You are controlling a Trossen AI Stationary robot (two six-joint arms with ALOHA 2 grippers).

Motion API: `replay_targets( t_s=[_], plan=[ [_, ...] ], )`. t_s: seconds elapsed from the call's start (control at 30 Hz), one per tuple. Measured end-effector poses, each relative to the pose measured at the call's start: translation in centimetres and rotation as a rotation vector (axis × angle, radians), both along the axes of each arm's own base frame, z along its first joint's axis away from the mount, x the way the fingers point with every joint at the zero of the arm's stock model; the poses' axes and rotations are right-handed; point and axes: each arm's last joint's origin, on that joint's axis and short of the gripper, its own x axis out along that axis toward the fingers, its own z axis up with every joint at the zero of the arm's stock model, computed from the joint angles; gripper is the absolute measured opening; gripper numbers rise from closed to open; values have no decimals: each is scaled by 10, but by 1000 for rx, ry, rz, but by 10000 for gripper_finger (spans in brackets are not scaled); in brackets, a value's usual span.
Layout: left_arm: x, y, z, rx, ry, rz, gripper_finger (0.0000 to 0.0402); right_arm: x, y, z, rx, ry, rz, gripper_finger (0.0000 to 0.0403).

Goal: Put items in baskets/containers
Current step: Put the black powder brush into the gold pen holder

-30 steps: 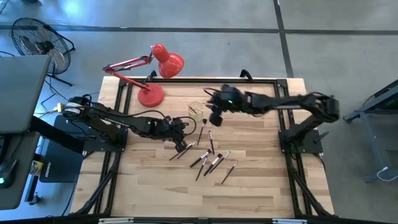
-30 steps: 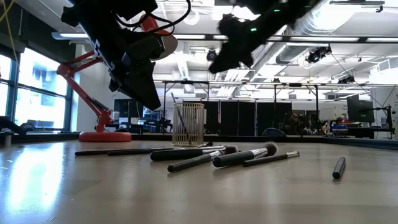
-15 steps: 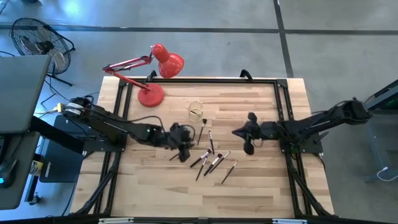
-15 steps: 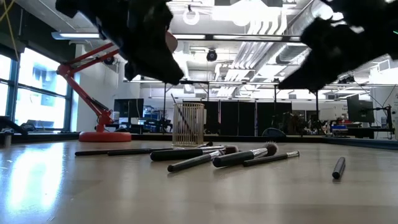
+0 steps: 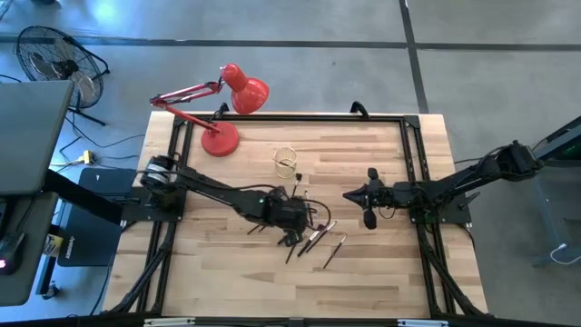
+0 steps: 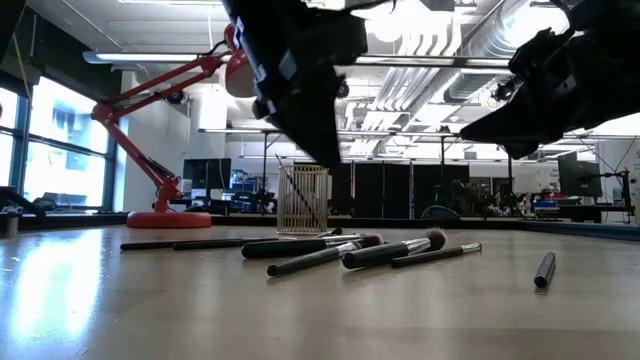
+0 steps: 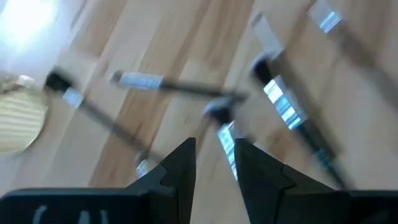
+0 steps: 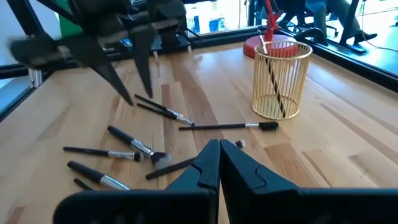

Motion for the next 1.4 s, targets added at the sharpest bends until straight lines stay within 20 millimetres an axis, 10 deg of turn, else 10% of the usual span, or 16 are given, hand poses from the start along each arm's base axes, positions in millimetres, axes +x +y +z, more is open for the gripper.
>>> replay_targets(
  t_s=[1.4],
  plan=[
    [40,13,-62,-140,109,-14,106,0,0,0,4,2,10,4]
  ],
)
